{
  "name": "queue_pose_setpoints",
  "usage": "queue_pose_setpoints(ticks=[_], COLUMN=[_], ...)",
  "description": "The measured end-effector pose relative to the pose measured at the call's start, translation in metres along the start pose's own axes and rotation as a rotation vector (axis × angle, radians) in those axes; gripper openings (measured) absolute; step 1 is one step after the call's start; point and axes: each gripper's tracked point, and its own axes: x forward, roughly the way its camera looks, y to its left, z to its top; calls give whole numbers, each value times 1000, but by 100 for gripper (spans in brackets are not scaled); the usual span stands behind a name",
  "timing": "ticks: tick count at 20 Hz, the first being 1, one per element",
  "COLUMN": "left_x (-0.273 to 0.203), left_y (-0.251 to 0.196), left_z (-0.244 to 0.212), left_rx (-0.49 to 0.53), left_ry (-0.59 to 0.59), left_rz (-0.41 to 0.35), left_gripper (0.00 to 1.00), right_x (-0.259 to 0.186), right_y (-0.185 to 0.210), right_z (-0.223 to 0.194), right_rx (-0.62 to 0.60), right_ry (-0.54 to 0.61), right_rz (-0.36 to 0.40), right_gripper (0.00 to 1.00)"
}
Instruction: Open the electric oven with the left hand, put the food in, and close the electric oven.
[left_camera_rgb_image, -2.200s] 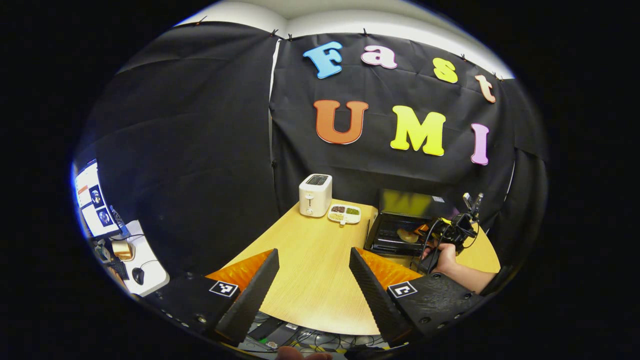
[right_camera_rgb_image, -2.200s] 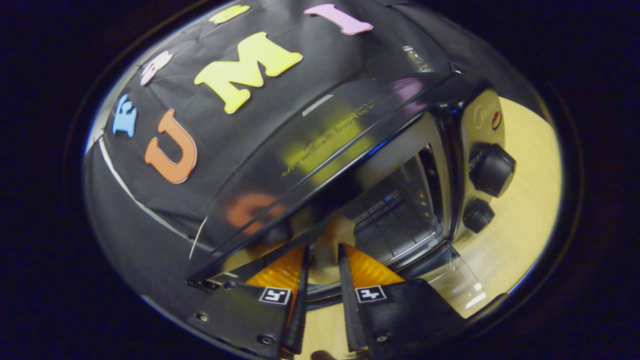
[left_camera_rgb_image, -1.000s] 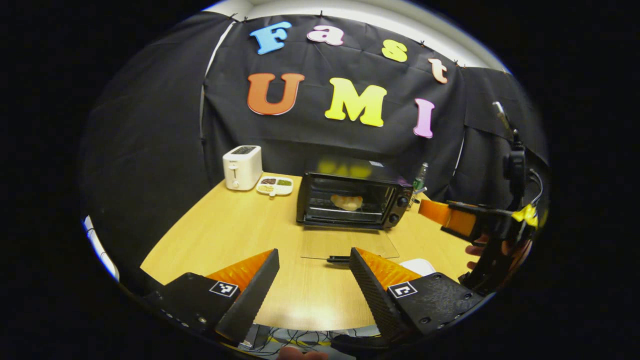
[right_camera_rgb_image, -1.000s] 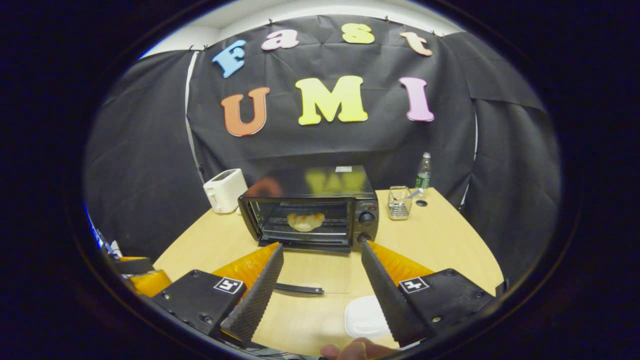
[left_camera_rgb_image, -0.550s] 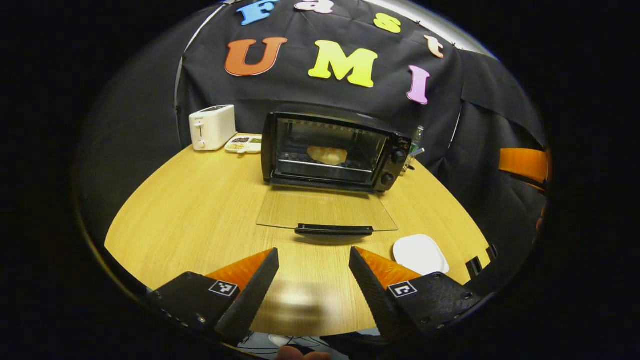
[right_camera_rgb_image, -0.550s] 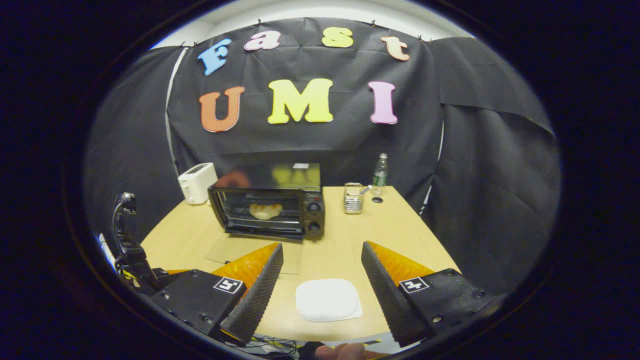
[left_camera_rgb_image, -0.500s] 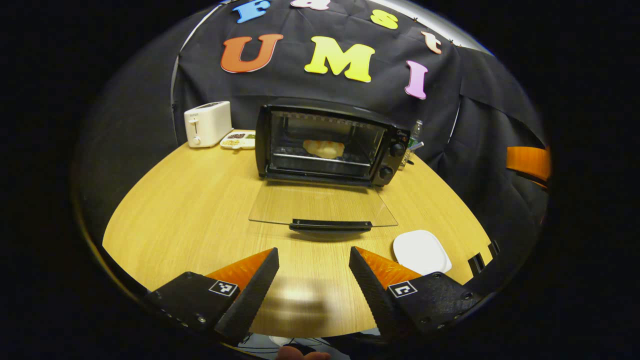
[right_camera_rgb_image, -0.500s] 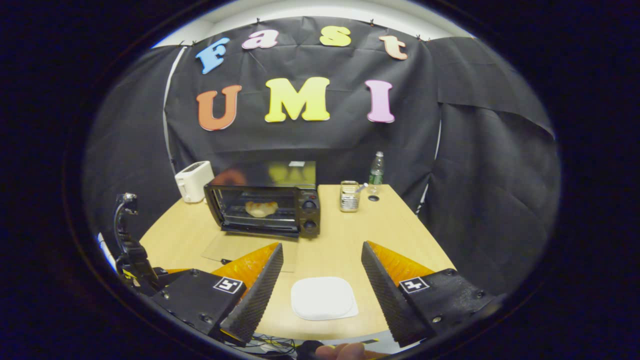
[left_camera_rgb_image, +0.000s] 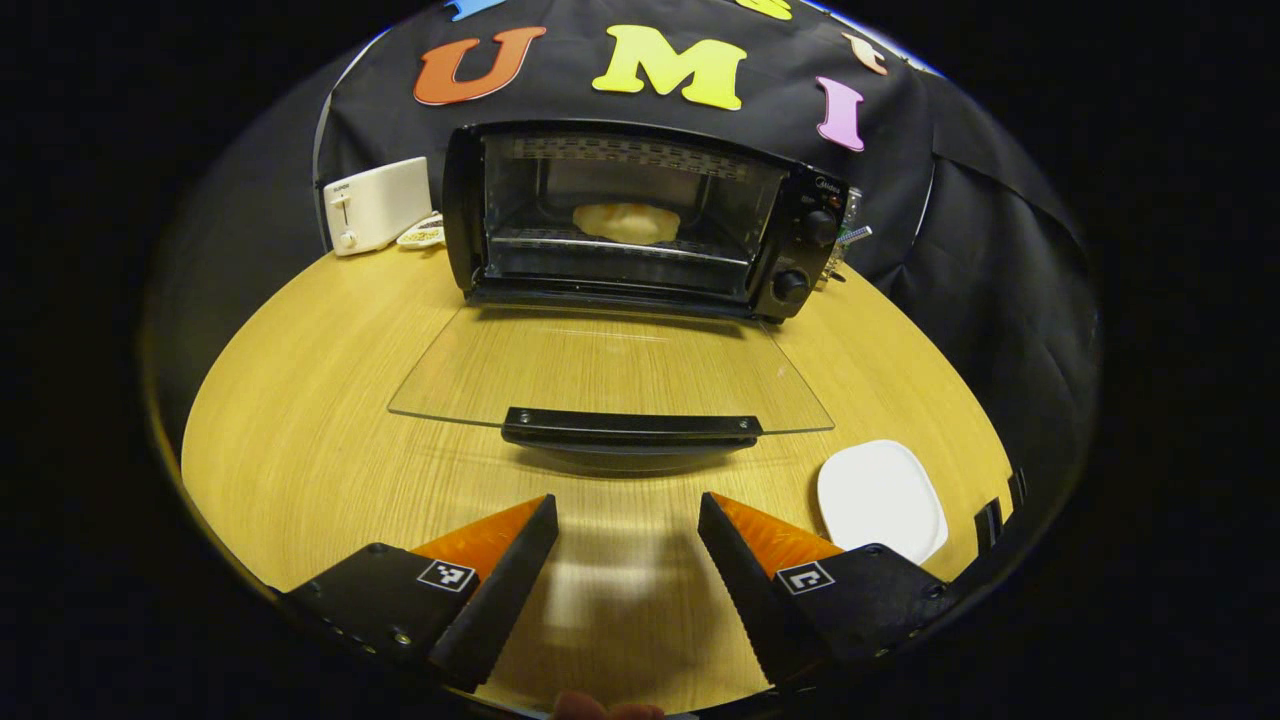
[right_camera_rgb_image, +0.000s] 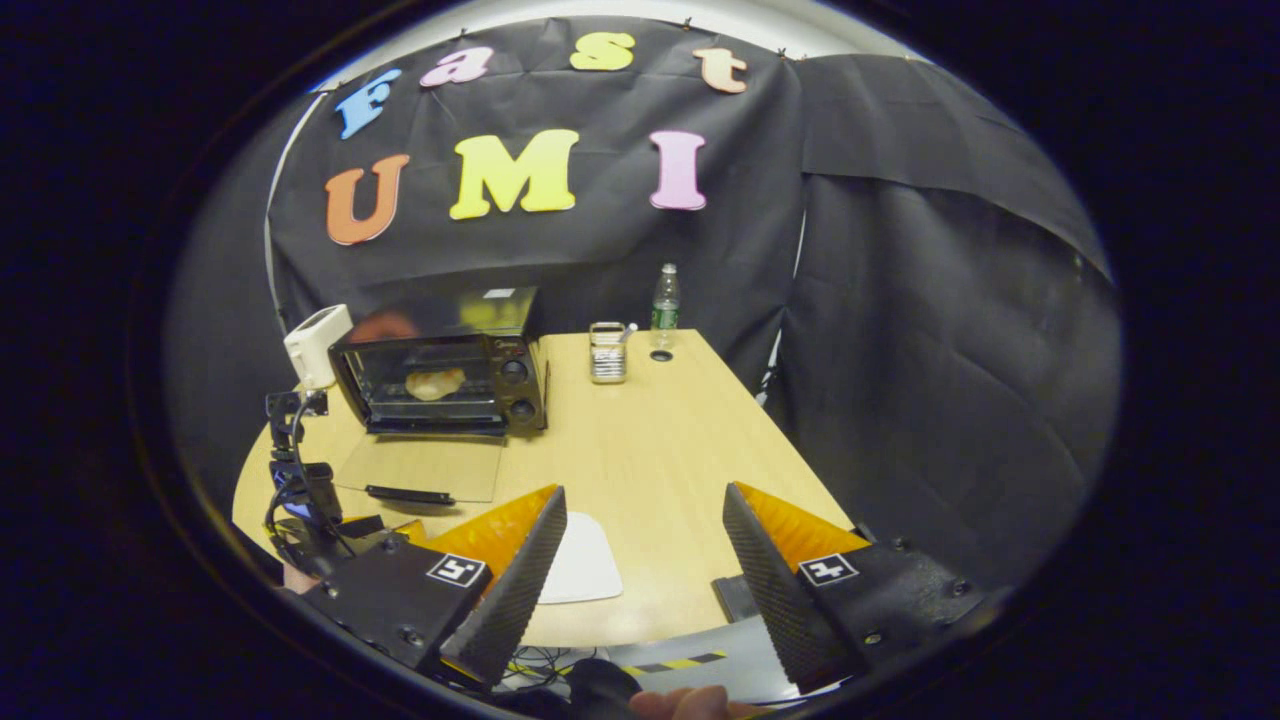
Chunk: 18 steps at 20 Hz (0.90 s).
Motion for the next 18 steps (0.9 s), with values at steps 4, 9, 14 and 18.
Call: queue_pose_setpoints(ticks=[4, 9, 14, 18], left_x=[18, 11, -17, -22], left_y=[2, 0, -7, -1], left_z=[7, 21, 74, 132], left_rx=[13, 76, 101, 116], left_ry=[6, -18, -138, -239], left_rz=[11, 31, 6, 15], left_gripper=[94, 94, 97, 95], right_x=[0, 0, -2, -11], right_y=[-5, 4, 26, 35], right_z=[8, 15, 23, 24], right_rx=[28, 20, 24, 14], right_ry=[-7, -16, -44, -60], right_rz=[-12, 2, 26, 37], right_gripper=[97, 97, 98, 97])
